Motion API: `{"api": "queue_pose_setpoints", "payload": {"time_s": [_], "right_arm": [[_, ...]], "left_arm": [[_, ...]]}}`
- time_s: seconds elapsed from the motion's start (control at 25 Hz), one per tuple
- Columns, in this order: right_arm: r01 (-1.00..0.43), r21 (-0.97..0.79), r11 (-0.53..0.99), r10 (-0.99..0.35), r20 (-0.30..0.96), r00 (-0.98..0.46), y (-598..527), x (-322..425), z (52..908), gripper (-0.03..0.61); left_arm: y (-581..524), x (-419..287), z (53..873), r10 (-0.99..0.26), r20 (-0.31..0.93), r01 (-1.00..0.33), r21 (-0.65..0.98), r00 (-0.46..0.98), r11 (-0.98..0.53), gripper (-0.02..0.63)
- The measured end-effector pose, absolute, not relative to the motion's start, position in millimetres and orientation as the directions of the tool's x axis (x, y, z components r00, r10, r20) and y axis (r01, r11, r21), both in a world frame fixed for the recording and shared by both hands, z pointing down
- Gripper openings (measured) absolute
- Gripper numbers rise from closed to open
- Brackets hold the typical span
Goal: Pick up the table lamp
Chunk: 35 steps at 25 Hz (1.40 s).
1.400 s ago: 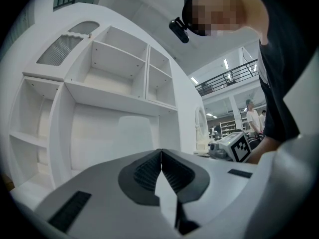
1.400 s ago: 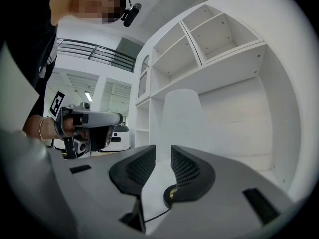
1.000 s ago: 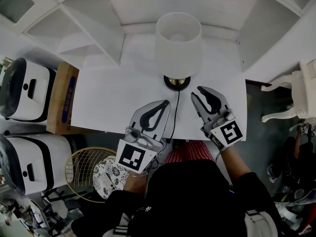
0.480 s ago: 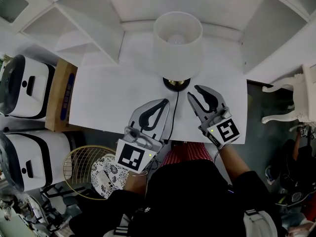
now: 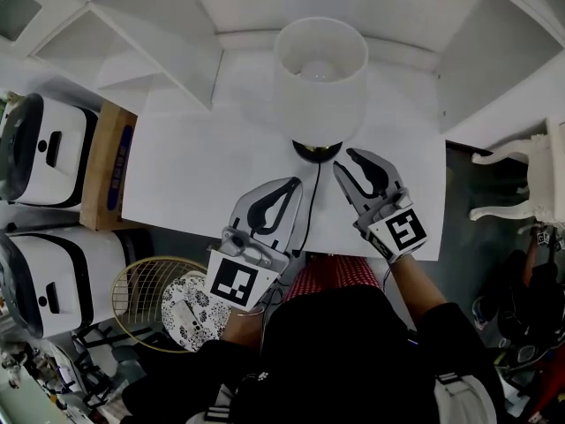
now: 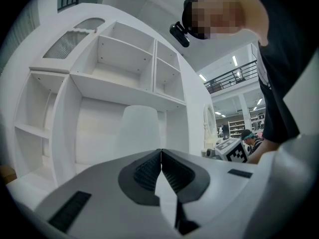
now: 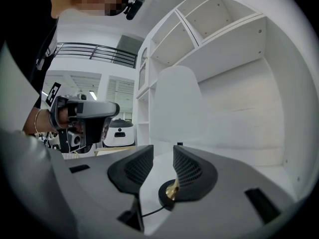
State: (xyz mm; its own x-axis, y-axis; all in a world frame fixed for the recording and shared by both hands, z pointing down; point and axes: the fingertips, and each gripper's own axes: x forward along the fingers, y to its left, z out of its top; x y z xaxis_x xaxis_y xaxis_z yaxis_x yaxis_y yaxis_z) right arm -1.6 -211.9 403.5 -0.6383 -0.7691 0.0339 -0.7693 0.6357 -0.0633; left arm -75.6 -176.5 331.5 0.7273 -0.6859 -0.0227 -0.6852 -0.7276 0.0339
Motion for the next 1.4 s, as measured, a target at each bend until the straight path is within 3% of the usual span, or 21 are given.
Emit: {"api": "queue_pose_setpoints", "payload": {"time_s": [1.4], "right_arm": [[-0.739,-0.064,0.671,-0.731,0.109,-0.673,-259,-13,444,0.156]], "left_arm": [[-203,-77,348,-0.729,0.016,-0.729,0.05,0.684,-0.683,0.012]]}}
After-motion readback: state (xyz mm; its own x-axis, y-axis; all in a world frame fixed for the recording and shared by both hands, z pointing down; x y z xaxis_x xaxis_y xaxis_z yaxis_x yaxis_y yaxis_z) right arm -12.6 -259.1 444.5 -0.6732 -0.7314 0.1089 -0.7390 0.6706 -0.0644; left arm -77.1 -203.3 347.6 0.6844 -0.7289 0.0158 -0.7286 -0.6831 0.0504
